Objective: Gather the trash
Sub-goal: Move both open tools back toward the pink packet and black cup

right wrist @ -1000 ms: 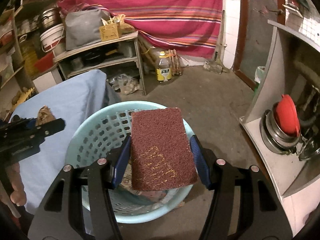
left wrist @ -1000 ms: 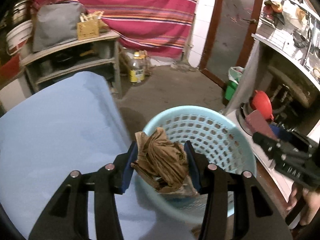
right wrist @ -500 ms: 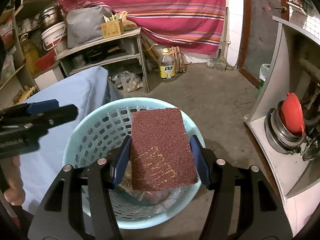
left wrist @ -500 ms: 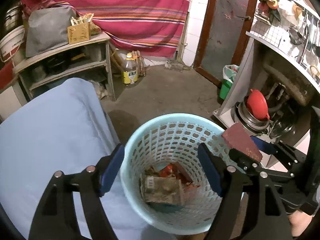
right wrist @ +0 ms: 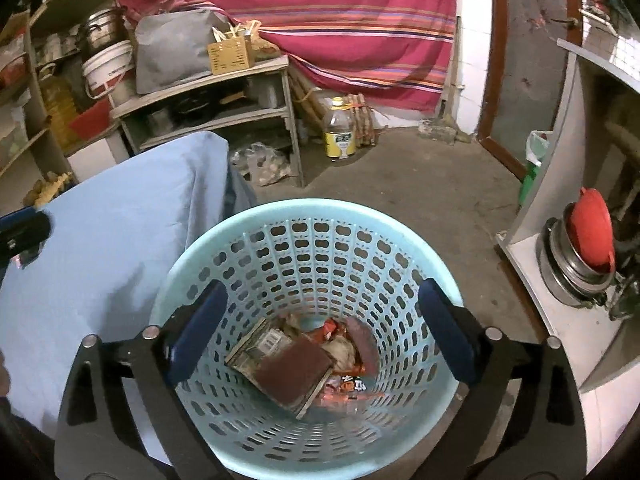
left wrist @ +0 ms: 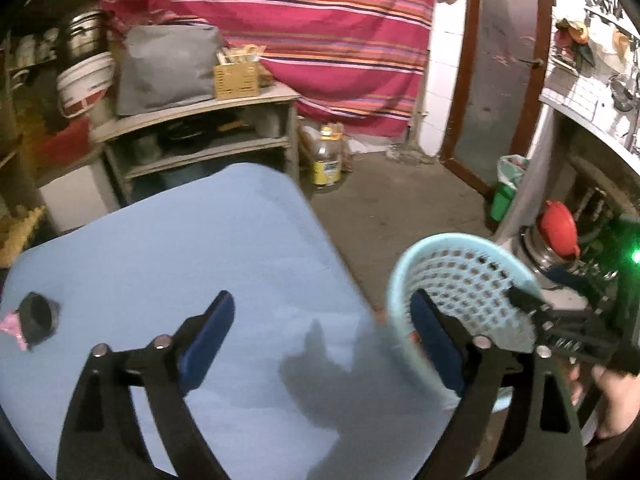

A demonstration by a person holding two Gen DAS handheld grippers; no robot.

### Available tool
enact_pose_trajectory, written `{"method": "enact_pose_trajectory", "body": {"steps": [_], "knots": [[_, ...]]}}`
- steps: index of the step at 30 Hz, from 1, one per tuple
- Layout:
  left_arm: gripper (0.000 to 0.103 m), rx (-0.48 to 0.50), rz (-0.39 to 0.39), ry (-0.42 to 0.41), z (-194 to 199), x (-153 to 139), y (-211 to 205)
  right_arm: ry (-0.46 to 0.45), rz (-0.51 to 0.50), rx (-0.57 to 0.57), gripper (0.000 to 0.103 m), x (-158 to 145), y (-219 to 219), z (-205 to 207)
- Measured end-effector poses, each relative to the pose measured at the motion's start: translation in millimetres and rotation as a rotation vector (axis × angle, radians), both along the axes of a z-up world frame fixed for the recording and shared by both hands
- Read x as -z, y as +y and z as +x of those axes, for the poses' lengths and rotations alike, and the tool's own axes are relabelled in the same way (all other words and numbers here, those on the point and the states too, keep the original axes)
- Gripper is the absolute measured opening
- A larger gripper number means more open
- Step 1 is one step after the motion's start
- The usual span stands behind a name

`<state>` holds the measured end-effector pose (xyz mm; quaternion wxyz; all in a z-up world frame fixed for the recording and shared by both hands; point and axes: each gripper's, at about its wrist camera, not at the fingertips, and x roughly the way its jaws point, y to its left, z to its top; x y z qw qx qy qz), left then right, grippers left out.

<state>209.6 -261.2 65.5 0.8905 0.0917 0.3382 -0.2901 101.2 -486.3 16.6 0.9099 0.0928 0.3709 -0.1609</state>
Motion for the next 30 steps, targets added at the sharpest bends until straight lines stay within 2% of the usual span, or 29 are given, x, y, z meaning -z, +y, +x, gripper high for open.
{"method": "enact_pose_trajectory", "body": {"steps": [6,11,15,19,24,30], "knots": [[0.090,-0.098,0.014,-0.027,17.2,6.8,82.3,-0.044,-0.030,-0.067,0.099,-14.8,59.8,26.5],[0.093,-0.224,0.066,-0.069,34.1,18.9,162.1,-0.058,-0.035,-0.156,0.099,-10.4,114.6,62.8],[0.094,-0.358,0.068,-0.033,58.4,36.3,240.4,-0.028,-0.013,-0.226,0.099,9.7,165.1,96.9],[0.094,-0.499,0.088,-0.016,76.7,53.4,305.4,-0.004,-0.038,-0.296,0.099,25.6,214.2,124.8],[0.094,-0.565,0.091,0.013,89.3,59.9,363.9,0.021,-0.076,-0.346,0.099,36.2,259.9,158.4],[0.094,-0.664,0.041,0.077,116.0,67.8,422.1,0.046,-0.071,-0.390,0.099,48.8,291.2,186.6]]}}
